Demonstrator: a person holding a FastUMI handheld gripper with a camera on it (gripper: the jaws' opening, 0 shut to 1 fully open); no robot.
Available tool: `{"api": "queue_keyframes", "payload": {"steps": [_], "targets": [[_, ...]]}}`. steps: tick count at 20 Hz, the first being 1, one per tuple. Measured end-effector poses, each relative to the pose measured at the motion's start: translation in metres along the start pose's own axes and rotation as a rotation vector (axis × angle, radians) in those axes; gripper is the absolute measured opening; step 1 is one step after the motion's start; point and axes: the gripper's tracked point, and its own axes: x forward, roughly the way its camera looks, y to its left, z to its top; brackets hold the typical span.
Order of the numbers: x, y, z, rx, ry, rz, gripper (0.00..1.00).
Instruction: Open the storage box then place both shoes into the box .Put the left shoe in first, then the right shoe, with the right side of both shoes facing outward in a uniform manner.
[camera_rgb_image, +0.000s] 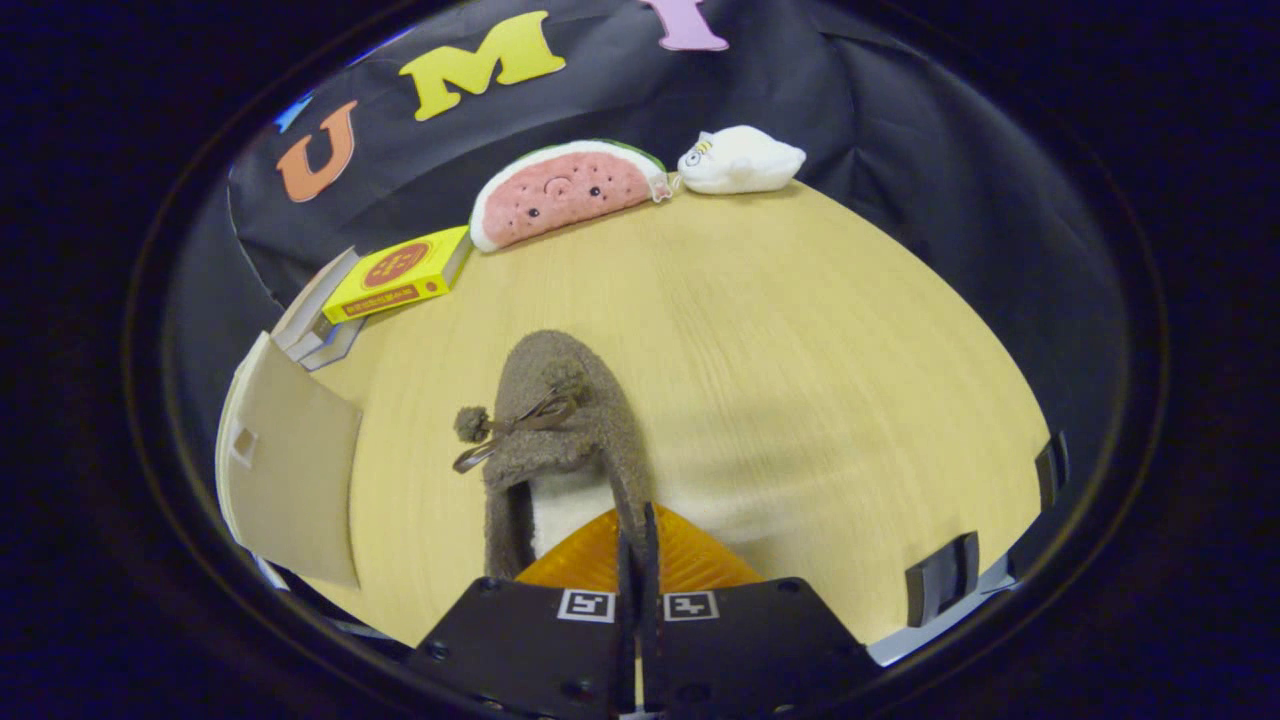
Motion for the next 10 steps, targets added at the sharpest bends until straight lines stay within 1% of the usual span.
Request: {"api": "queue_keyframes", "payload": {"steps": [2,6,8,10], "targets": [[-0.011,0.004,0.003,-0.006,-0.014,-0.001,0.03],[-0.04,0.029,0.008,0.043,-0.024,0.092,0.03],[-0.058,0.037,0.013,0.039,-0.046,0.097,0.03],[-0.081,0.056,0.016,0.034,-0.057,0.121,0.03]]}}
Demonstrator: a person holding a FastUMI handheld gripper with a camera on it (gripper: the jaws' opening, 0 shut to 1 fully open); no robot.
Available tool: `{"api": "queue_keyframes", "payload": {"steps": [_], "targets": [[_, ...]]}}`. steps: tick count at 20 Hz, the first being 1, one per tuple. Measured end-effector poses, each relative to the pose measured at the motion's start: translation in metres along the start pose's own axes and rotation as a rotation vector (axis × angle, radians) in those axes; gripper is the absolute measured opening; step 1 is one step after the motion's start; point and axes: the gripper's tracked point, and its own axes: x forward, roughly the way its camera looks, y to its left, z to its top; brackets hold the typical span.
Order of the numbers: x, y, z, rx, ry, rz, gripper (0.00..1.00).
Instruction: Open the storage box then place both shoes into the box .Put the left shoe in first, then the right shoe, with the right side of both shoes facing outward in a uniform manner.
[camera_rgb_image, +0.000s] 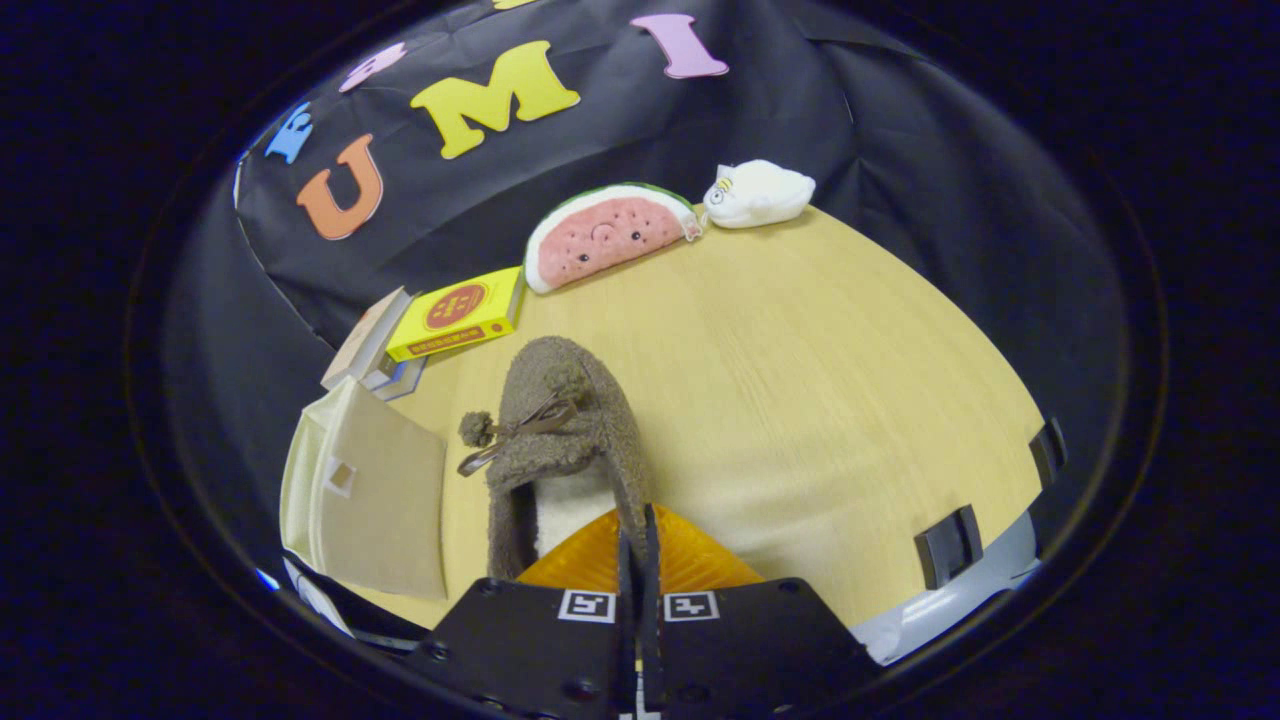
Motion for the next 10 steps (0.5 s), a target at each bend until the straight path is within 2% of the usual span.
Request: {"api": "queue_keyframes", "payload": {"steps": [6,10], "targets": [[-0.053,0.094,0.014,-0.041,-0.089,0.112,0.03],[-0.056,0.174,0.006,-0.087,-0.085,0.202,0.03]]}}
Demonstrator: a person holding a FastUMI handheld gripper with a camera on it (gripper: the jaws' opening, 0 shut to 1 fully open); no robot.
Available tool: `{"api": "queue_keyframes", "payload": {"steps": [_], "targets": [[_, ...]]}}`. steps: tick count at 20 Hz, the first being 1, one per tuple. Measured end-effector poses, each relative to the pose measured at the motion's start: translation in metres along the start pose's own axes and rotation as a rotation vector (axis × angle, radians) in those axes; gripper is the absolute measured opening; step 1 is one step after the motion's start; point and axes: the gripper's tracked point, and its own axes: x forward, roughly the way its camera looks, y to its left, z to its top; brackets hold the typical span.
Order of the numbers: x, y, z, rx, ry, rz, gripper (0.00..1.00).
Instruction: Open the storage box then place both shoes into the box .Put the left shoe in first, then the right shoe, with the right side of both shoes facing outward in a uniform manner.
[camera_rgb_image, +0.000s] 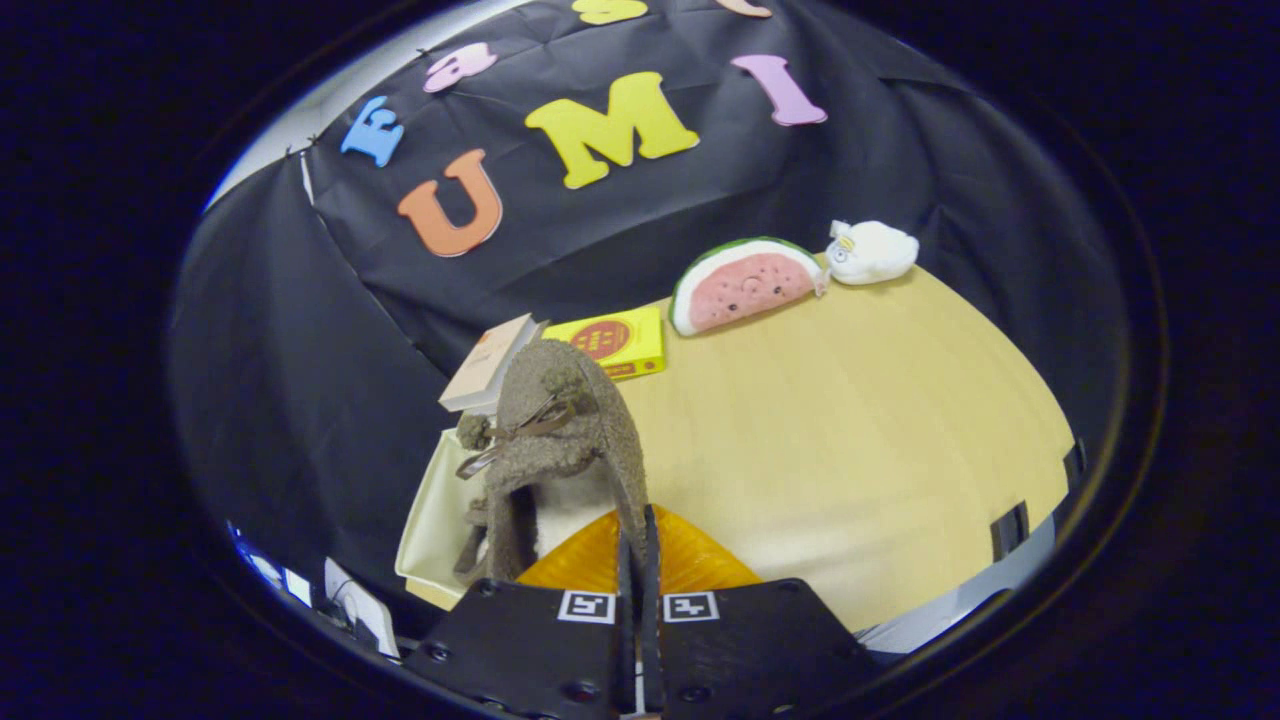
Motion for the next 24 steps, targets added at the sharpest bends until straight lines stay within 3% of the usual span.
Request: {"api": "queue_keyframes", "payload": {"steps": [8,14,19,21,24], "targets": [[0.071,0.121,-0.02,0.016,0.03,0.051,0.03],[0.113,0.119,-0.053,0.035,-0.061,-0.106,0.03],[0.108,0.118,-0.054,-0.039,-0.172,-0.163,0.03],[0.11,0.121,-0.053,-0.047,-0.19,-0.159,0.05],[0.105,0.125,-0.048,-0.039,-0.225,-0.116,0.23]]}}
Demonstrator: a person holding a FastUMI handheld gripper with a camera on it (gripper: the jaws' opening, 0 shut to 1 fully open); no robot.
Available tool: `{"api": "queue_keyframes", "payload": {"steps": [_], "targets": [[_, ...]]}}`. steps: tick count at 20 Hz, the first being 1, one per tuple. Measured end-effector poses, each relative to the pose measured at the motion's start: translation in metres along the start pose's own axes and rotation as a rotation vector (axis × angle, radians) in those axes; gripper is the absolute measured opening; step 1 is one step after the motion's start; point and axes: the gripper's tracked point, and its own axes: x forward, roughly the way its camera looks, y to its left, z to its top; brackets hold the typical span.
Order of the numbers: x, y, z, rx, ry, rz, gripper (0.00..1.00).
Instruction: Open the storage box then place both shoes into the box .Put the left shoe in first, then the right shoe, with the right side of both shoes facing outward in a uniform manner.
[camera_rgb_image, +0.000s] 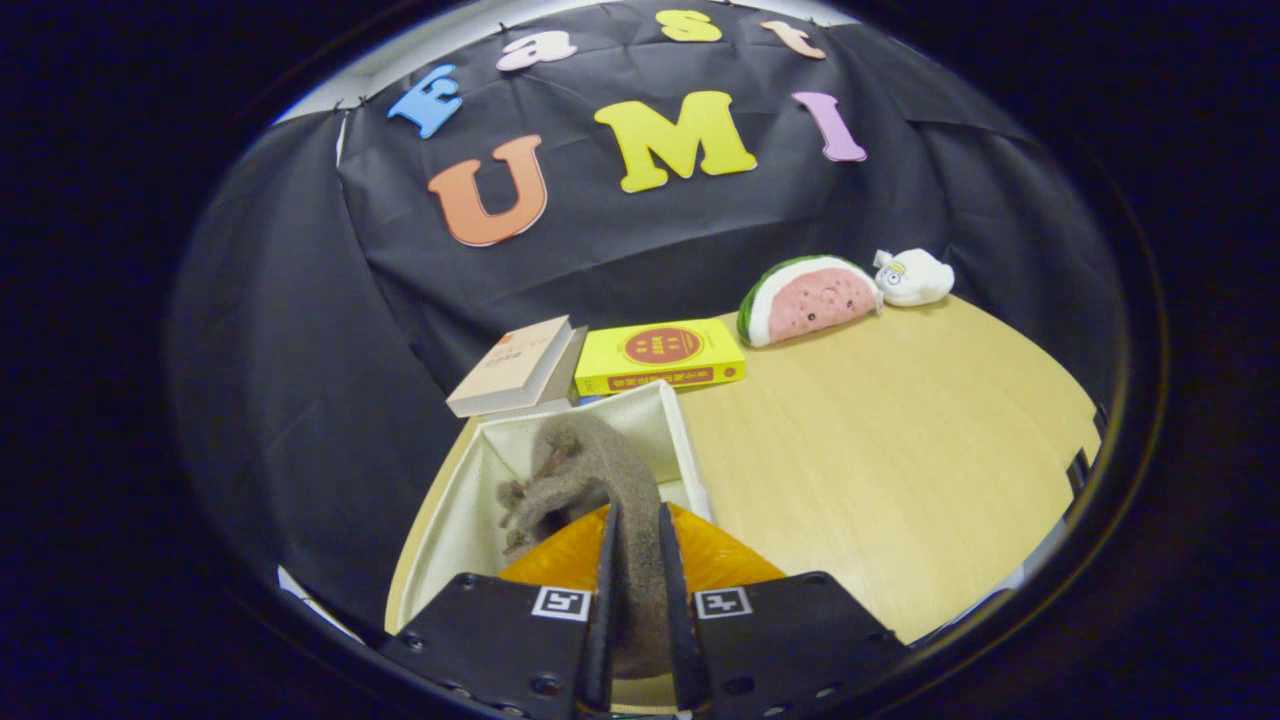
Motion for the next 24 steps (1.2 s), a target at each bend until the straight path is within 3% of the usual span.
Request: {"api": "queue_keyframes", "payload": {"steps": [3,12,13,16,24], "targets": [[-0.014,-0.007,0.016,-0.006,-0.079,0.005,0.27],[-0.093,-0.053,0.073,-0.22,-0.338,0.021,0.77],[-0.104,-0.059,0.08,-0.234,-0.371,0.038,0.78],[-0.124,-0.082,0.081,-0.246,-0.387,0.059,0.96],[-0.178,-0.153,0.1,-0.253,-0.543,-0.015,0.96]]}}
